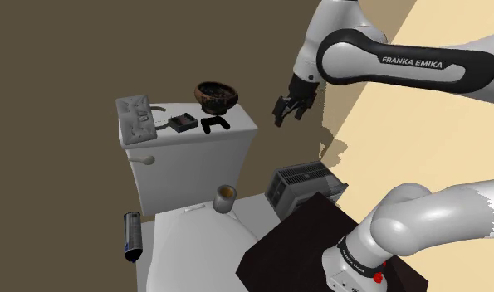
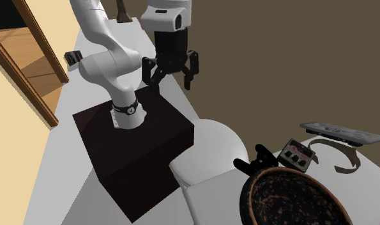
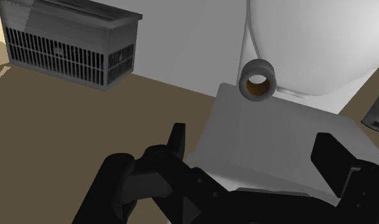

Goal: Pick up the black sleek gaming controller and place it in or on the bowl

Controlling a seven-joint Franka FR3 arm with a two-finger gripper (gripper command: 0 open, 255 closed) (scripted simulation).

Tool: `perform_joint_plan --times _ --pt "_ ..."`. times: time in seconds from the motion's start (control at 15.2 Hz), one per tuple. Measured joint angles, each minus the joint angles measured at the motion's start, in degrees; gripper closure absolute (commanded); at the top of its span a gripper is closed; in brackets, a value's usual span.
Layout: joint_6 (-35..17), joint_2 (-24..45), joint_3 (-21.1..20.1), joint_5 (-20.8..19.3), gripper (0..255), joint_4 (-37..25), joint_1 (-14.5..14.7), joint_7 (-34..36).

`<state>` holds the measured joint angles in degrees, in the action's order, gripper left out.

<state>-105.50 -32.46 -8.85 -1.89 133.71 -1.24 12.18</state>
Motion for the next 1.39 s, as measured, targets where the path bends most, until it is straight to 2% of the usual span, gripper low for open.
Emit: perform_joint_plan --times 0.33,0.59,1.12,1.39 --pt "-7.0 9.9 -3.7 -2.3 0 -3.9 -0.9 5.5" --pt "-11.6 18.3 -6.2 -5.7 0 -8.2 -1.7 10.2" --pt "-16.0 35.8 -9.4 -15.7 0 -20.6 -1.5 21.0" --pt "-18.4 38.7 -9.1 -17.6 0 -20.9 -1.5 22.6"
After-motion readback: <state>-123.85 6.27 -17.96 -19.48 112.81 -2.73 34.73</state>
